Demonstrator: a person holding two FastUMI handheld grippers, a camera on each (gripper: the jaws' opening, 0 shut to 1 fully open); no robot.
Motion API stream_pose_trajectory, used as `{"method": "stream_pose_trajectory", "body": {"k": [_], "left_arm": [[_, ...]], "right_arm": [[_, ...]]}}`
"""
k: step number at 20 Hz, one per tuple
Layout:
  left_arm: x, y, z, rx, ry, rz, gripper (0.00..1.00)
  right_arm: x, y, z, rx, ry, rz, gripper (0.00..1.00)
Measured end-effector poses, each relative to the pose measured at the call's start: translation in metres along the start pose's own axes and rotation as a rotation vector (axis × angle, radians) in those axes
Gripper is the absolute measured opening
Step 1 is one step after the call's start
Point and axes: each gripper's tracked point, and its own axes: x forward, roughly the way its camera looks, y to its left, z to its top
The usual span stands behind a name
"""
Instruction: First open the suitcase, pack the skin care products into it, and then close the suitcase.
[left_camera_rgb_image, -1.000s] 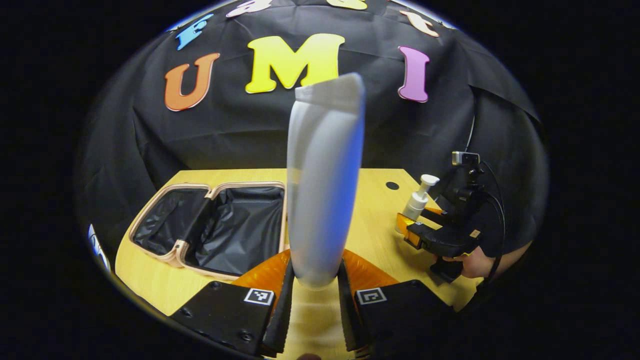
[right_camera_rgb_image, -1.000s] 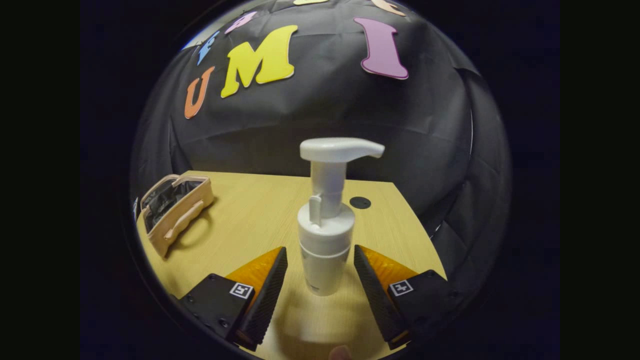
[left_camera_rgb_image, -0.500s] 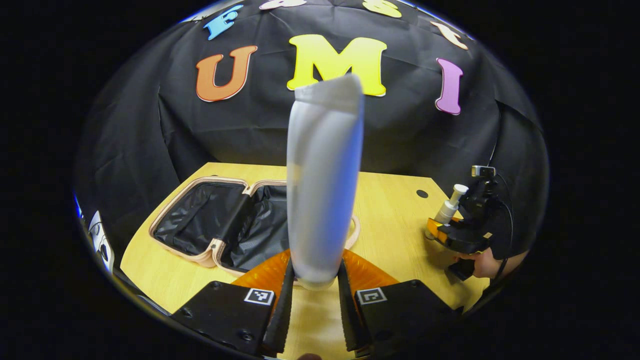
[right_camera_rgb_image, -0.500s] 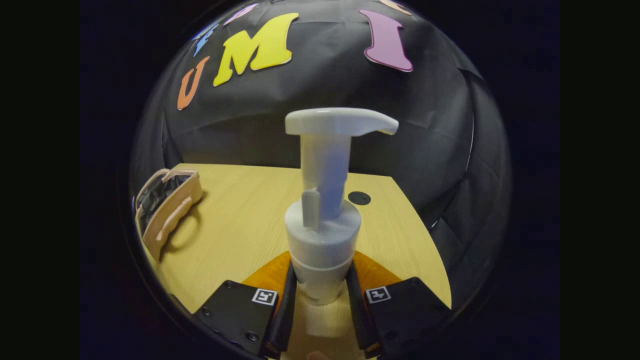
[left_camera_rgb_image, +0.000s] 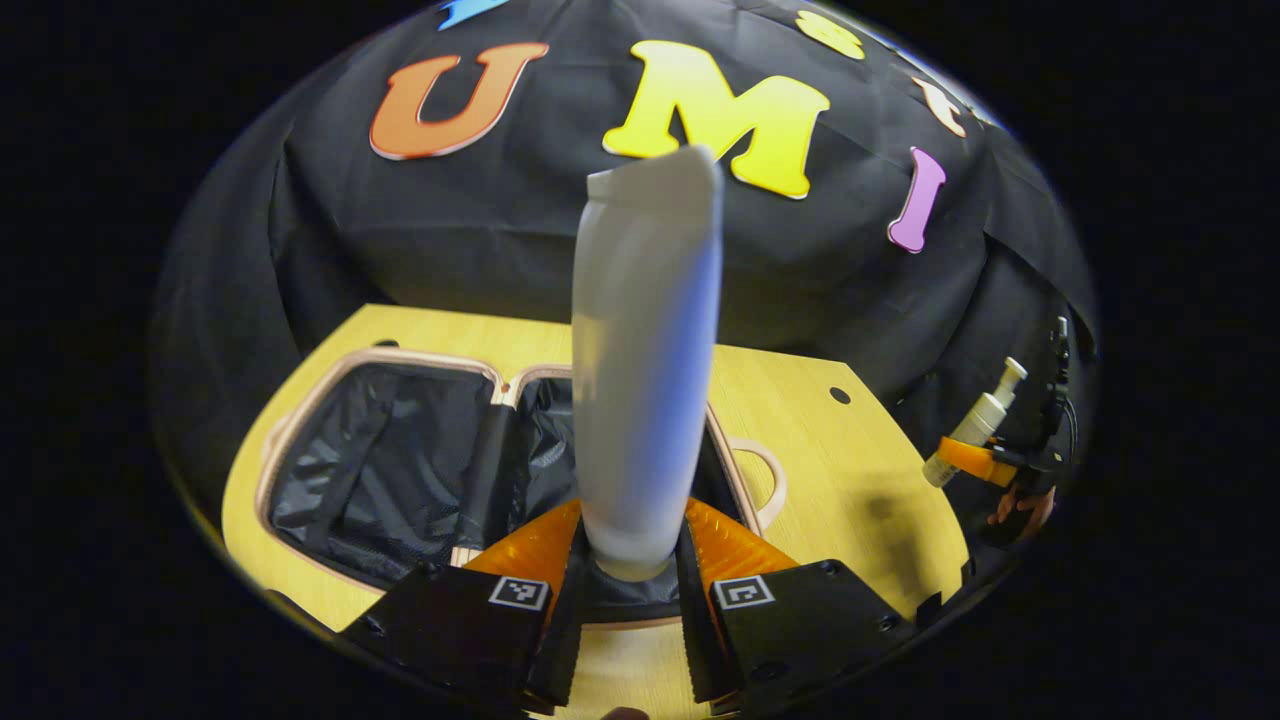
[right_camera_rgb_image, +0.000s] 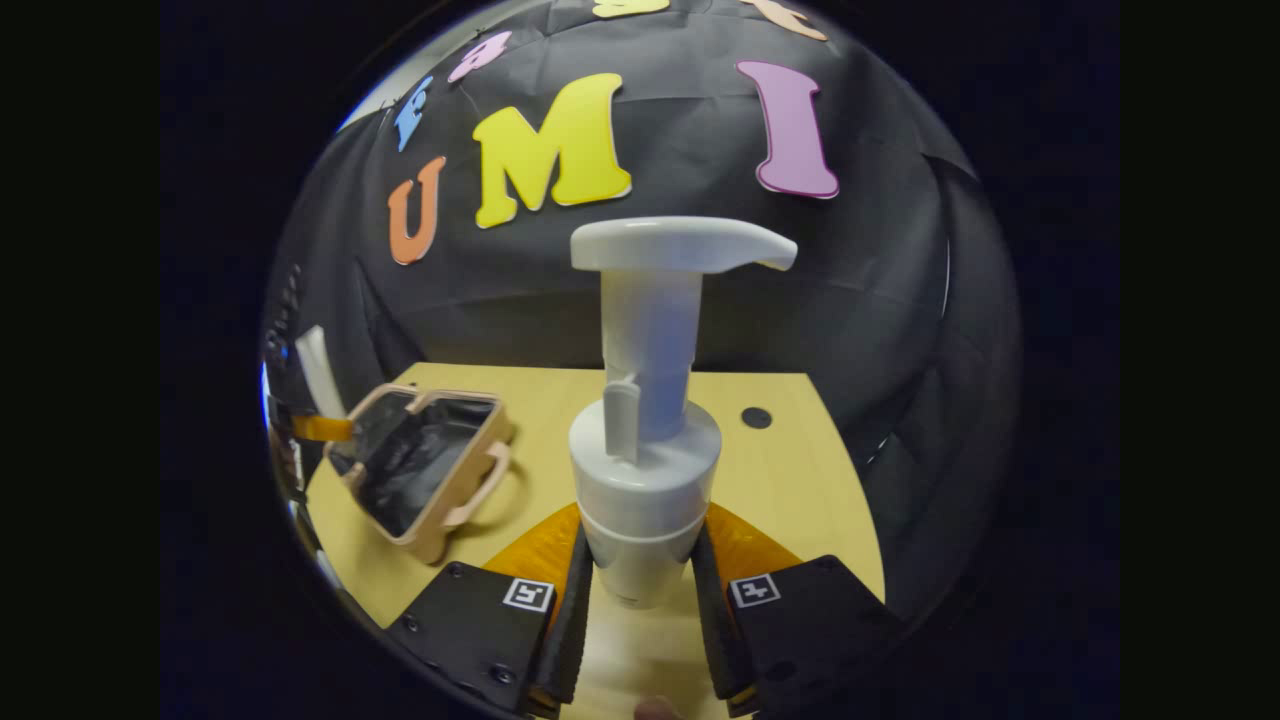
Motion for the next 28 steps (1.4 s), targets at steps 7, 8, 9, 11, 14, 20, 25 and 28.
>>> {"method": "stream_pose_trajectory", "body": {"k": [7, 8, 9, 11, 14, 20, 25, 28], "left_arm": [[0.077, 0.046, -0.040, -0.094, 0.243, -0.069, 0.45], [0.082, 0.046, -0.043, -0.111, 0.270, -0.071, 0.45], [0.085, 0.043, -0.043, -0.117, 0.291, -0.065, 0.45], [0.090, 0.049, -0.053, -0.109, 0.376, -0.004, 0.45], [0.094, 0.053, -0.068, -0.092, 0.521, 0.070, 0.45], [0.092, 0.052, -0.072, -0.190, 0.667, 0.104, 0.45], [0.078, 0.046, -0.080, -0.249, 0.697, 0.137, 0.58], [0.049, 0.039, -0.074, -0.361, 0.649, 0.119, 0.59]], "right_arm": [[-0.081, 0.063, 0.008, 0.108, 0.000, 0.027, 0.47], [-0.088, 0.066, 0.011, 0.119, -0.003, 0.021, 0.47], [-0.095, 0.068, 0.011, 0.126, -0.008, 0.013, 0.47], [-0.104, 0.070, 0.012, 0.122, -0.018, -0.003, 0.47], [-0.114, 0.074, 0.015, 0.122, -0.027, -0.009, 0.47], [-0.124, 0.083, 0.015, 0.121, -0.039, 0.012, 0.47], [-0.112, 0.098, 0.015, 0.063, -0.022, 0.049, 0.47], [-0.095, 0.126, 0.017, 0.029, -0.003, 0.116, 0.47]]}}
